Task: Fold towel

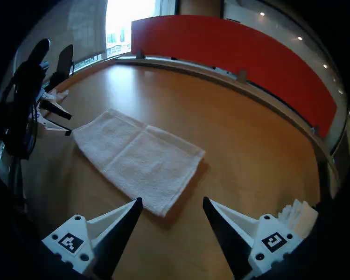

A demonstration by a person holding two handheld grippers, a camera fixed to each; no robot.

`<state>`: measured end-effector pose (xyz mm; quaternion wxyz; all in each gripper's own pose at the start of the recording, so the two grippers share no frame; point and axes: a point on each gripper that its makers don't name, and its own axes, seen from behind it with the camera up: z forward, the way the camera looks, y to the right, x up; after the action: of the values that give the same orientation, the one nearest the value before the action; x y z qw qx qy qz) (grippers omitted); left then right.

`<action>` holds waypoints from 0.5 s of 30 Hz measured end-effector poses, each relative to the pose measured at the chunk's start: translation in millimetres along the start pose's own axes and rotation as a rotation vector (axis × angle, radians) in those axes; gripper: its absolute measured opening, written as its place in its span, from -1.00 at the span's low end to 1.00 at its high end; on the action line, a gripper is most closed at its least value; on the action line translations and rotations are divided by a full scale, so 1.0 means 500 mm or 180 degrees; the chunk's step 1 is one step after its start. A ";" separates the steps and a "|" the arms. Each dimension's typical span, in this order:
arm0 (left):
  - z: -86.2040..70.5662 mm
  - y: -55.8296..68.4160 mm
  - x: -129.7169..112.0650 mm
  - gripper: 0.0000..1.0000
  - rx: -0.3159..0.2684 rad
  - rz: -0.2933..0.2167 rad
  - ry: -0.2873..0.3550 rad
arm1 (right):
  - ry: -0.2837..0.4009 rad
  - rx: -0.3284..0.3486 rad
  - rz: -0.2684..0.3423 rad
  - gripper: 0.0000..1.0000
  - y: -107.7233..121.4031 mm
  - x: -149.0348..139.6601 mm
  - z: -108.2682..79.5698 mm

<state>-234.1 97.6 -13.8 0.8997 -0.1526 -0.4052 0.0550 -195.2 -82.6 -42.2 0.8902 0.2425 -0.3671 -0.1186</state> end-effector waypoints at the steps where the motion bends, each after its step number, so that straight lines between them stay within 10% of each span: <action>1: -0.001 0.000 -0.001 0.86 0.0002 -0.0003 0.0001 | -0.0001 0.0002 -0.0006 1.00 0.000 -0.001 0.000; 15: -0.027 -0.004 -0.020 0.86 0.0085 -0.0119 0.0083 | -0.0035 0.0142 -0.0152 0.98 -0.016 -0.010 0.006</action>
<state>-230.7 90.3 -28.8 0.9077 -0.1338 -0.3955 0.0416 -201.2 -88.4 -47.5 0.8794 0.2703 -0.3687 -0.1330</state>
